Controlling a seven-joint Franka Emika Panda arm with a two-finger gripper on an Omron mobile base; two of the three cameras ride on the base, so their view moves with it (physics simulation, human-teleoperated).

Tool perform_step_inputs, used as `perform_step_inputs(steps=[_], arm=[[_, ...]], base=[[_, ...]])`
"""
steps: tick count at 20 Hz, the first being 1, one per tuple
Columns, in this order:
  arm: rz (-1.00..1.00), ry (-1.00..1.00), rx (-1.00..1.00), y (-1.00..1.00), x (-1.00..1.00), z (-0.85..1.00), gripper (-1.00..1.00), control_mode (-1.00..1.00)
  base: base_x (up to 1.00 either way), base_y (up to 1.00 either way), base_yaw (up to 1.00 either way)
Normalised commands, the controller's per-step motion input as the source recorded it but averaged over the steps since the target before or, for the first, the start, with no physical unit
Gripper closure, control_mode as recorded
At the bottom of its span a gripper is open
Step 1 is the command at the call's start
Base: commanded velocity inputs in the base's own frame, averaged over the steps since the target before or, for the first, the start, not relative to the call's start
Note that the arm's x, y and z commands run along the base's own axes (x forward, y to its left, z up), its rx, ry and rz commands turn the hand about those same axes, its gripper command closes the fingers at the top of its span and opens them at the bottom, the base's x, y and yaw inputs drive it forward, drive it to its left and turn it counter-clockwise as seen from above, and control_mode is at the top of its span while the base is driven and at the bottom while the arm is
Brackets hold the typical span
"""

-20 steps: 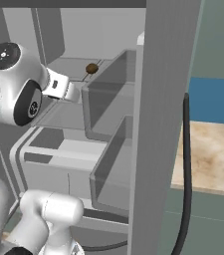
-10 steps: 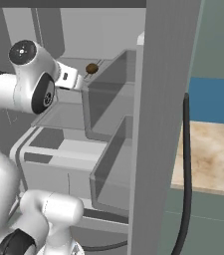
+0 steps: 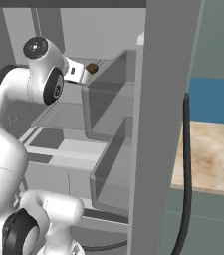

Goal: Retrieve the kiwi and apple from the fridge and place them into the bowl on the dining table.

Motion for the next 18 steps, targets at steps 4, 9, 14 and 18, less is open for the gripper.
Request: perform_step_inputs(steps=[4, 9, 14, 18], arm=[[0.0, 0.03, 0.0, 0.0, 0.52, 0.0, -1.0, -1.0], [0.0, 0.04, 0.0, 0.0, 0.64, 0.04, -1.0, -1.0], [0.0, 0.04, 0.0, 0.0, 0.59, 0.09, -1.0, -1.0], [0.0, 0.0, 0.0, 0.0, 0.45, 0.03, -1.0, -1.0]], base=[[0.0, 0.0, 0.0], [0.0, 0.0, 0.0], [0.0, 0.0, 0.0], [0.0, 0.0, 0.0]])
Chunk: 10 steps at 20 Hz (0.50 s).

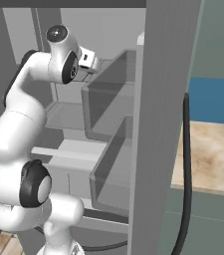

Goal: Retrieve the kiwi and apple from the fridge and place them into the bowl on the dining table.

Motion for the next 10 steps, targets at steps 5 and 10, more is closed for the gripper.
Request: perform_step_inputs(steps=[5, 10], arm=[[0.0, 0.0, 0.0, 0.0, 0.37, 0.0, -1.0, -1.0], [0.0, 0.0, 0.0, 0.0, 0.43, -0.17, -1.0, -1.0]], base=[[0.0, 0.0, 0.0], [0.0, 0.0, 0.0]])
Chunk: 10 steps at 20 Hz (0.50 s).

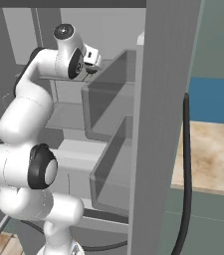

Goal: Retrieve the kiwi and apple from the fridge and place them into the bowl on the dining table.

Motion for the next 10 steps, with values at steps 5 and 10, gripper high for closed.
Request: perform_step_inputs(steps=[5, 10], arm=[[0.0, 0.0, 0.0, 0.0, 0.51, -0.25, -1.0, -1.0], [0.0, 0.0, 0.0, 0.0, 0.51, -0.09, -1.0, -1.0]], base=[[0.0, 0.0, 0.0], [0.0, 0.0, 0.0]])
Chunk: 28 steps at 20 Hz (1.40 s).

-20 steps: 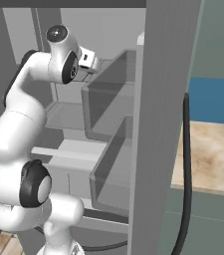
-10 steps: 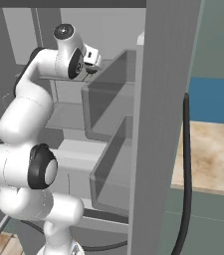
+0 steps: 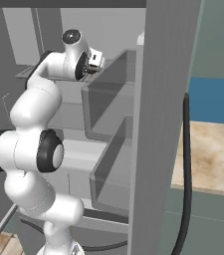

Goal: Retrieve the kiwi and apple from the fridge and place them into the bowl on the dining table.

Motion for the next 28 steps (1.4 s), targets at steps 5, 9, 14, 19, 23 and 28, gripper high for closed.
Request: perform_step_inputs(steps=[5, 9, 14, 19, 23, 28], arm=[[0.0, 0.0, 0.0, 0.0, 0.49, 0.0, -1.0, -1.0], [0.0, 0.0, 0.0, -0.02, 0.28, -0.01, -1.0, -1.0], [-0.03, 0.0, 0.0, -0.09, 0.0, -0.07, -1.0, -1.0], [-0.04, 0.0, 0.0, -0.03, 0.0, -0.21, -1.0, -1.0], [-0.02, 0.0, 0.0, 0.0, 0.01, -0.38, -1.0, -1.0], [-0.01, 0.0, 0.0, 0.03, 0.01, -0.43, -1.0, -1.0]], base=[[0.0, 0.0, 0.0], [0.0, 0.0, 0.0], [0.0, 0.0, 0.0], [0.0, 0.0, 0.0], [0.0, 0.0, 0.0], [0.0, 0.0, 0.0]])
